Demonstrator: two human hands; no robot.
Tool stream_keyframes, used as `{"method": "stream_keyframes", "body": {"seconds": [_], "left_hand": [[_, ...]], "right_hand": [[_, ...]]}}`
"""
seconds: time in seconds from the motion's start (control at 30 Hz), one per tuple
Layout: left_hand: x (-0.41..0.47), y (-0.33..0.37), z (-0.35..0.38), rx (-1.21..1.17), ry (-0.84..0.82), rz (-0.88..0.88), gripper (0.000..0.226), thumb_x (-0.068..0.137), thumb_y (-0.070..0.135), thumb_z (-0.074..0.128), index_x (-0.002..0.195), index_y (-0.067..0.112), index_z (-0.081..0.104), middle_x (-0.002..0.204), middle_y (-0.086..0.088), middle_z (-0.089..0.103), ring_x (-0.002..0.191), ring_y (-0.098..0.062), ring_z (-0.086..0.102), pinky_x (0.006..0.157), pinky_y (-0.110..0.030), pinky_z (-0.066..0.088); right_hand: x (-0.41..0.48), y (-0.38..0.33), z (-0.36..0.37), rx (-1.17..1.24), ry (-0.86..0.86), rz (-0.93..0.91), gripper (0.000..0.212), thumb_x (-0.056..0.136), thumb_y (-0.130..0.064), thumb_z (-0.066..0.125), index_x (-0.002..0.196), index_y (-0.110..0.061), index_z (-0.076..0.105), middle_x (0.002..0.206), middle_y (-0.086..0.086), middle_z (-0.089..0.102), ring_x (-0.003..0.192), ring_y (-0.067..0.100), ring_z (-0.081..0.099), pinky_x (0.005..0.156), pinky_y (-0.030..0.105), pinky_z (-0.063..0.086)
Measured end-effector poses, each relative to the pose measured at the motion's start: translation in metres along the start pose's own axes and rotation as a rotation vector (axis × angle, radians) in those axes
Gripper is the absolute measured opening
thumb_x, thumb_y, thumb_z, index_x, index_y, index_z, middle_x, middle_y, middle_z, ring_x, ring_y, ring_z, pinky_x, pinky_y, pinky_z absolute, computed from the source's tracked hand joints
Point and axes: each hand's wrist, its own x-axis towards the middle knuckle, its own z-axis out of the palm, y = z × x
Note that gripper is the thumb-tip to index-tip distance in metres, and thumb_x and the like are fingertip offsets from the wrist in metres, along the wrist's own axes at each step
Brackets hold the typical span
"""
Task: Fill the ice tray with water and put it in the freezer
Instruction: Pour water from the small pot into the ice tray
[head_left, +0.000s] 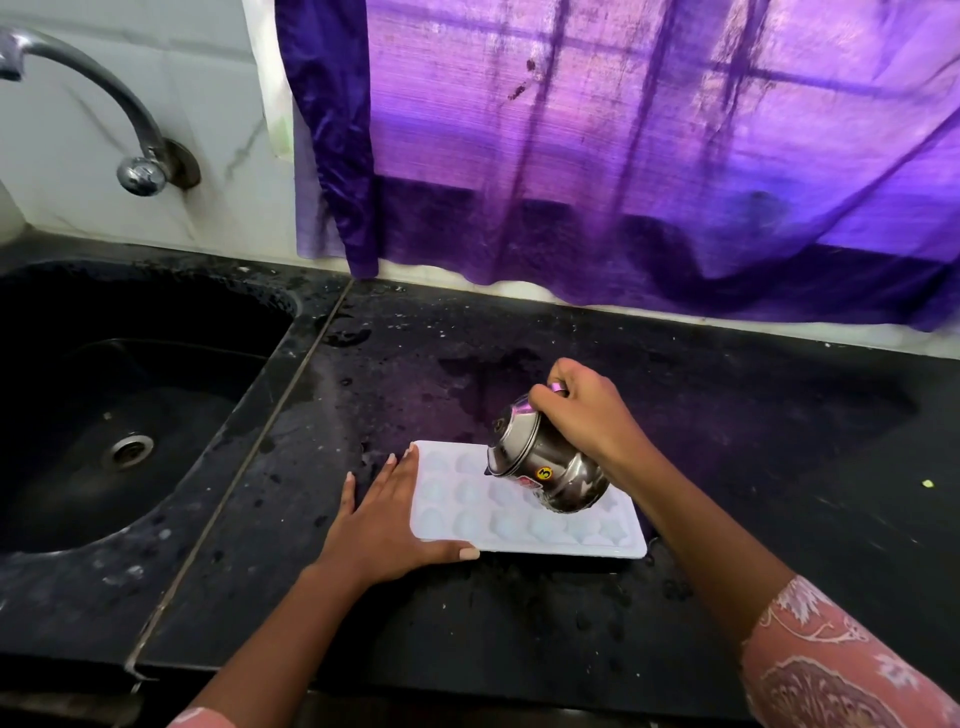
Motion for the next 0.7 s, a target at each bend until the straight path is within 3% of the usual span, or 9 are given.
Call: {"method": "stream_keyframes", "body": {"seconds": [0.7], "left_hand": [[0.001, -0.002, 0.004, -0.018, 0.045, 0.009, 0.139, 0.037, 0.097, 0.036, 0.147, 0.027, -0.014, 0.156, 0.016, -0.009, 0.14, 0.0, -0.013, 0.111, -0.044, -0.018]], "right_hand": [[0.006, -0.011, 0.014, -0.167, -0.1, -0.106, 0.032, 0.082, -0.013, 0.053, 0.06, -0.019, 0.03, 0.061, -0.003, 0.041, 0.055, 0.011, 0.033, 0.05, 0.025, 0.028]]}}
